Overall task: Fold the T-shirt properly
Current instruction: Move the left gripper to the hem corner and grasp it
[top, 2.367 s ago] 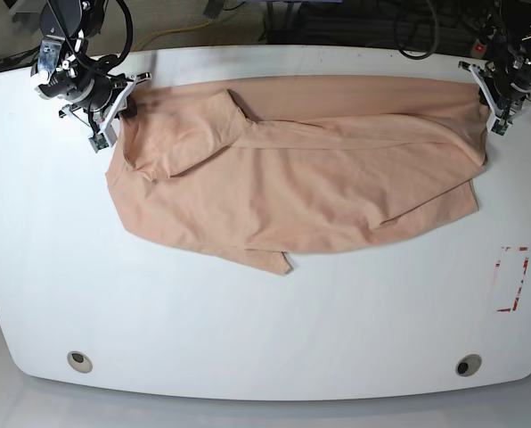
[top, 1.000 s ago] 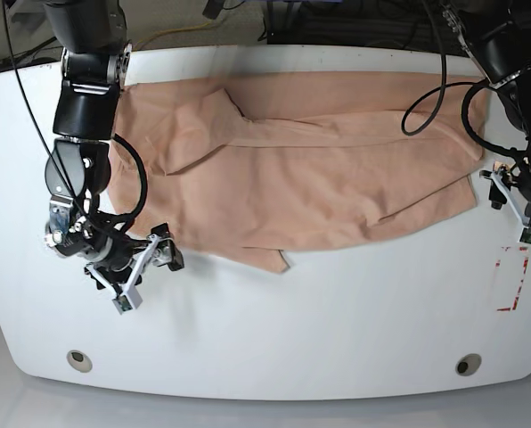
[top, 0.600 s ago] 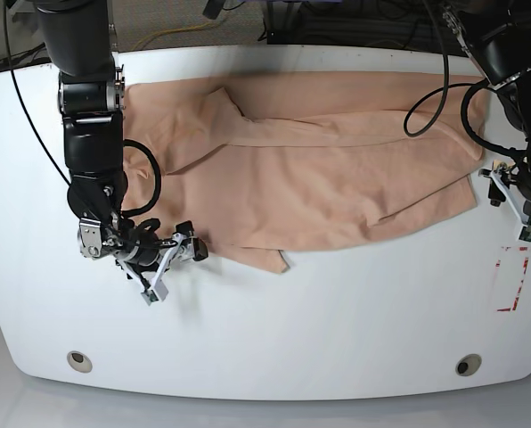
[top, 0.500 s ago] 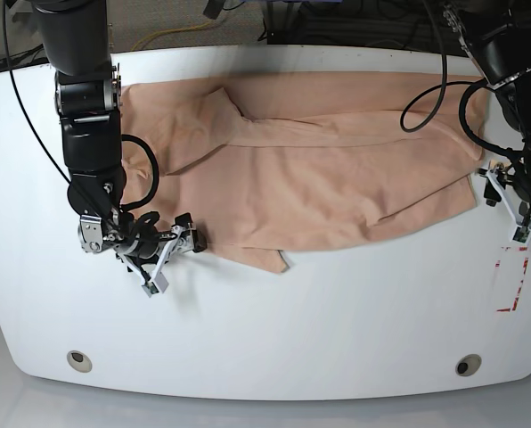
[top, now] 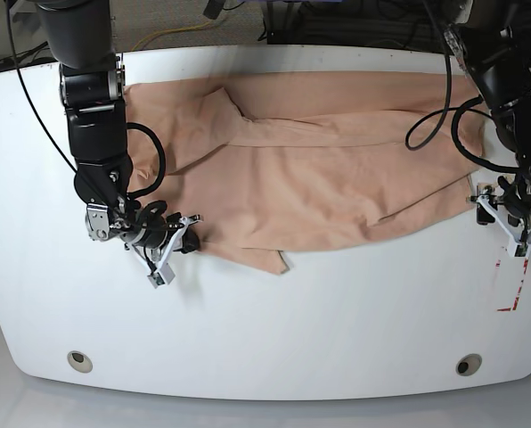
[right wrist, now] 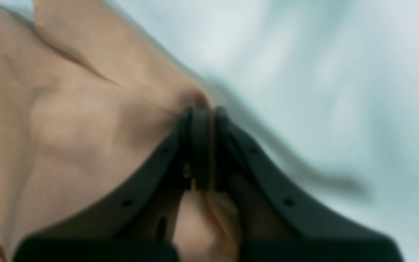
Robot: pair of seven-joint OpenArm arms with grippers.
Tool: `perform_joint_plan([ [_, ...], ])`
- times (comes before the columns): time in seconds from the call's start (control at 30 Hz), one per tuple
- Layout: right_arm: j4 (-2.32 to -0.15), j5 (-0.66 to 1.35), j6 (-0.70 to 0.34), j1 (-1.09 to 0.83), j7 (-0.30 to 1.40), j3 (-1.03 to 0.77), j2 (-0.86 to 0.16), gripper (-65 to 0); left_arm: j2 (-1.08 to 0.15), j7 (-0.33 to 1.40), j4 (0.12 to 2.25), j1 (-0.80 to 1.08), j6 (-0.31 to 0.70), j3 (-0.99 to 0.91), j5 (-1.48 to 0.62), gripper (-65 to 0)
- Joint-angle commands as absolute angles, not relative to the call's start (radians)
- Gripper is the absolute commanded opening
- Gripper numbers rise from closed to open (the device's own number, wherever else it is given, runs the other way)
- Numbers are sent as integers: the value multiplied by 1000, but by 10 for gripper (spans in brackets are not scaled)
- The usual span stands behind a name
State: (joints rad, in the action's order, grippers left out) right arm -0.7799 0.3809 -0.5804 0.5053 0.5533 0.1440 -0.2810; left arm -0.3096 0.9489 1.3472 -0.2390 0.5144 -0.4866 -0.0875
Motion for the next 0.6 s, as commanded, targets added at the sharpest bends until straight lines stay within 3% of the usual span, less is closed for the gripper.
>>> perform_joint_plan([
  [0.0, -791, 372, -584, 526, 568, 143, -289, -650, -329, 915, 1285, -275, 490, -483, -85, -261],
  [0.17, -792, 372, -584, 526, 568, 143, -289, -650, -329, 871, 1159, -323, 483, -452, -85, -125],
  [0.57, -868, 374, -579, 509, 570, 143, -289, -650, -329, 828, 1036, -326, 490, -395, -88, -126],
])
